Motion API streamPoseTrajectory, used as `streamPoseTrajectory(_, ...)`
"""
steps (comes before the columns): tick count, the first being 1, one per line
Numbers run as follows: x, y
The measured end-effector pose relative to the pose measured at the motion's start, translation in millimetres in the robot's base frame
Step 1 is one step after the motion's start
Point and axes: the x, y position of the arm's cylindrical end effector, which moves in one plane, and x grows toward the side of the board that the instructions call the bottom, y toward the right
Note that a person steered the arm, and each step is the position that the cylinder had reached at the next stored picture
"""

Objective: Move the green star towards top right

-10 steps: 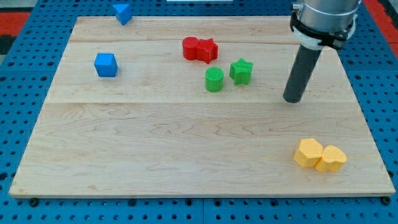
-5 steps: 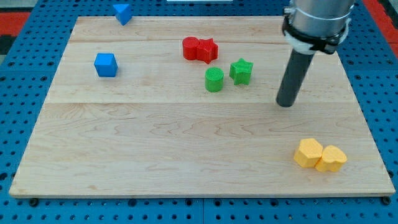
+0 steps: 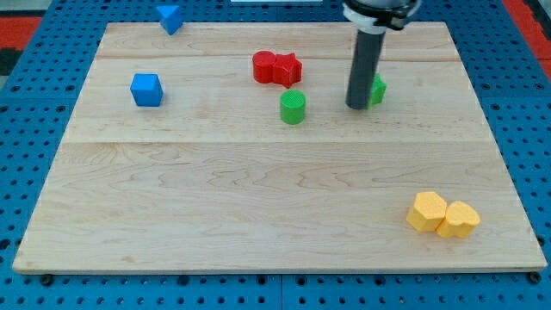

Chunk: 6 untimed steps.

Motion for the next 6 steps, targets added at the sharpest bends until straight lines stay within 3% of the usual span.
streamPoseTrajectory(4, -63, 51)
streamPoseTrajectory(6, -64, 122)
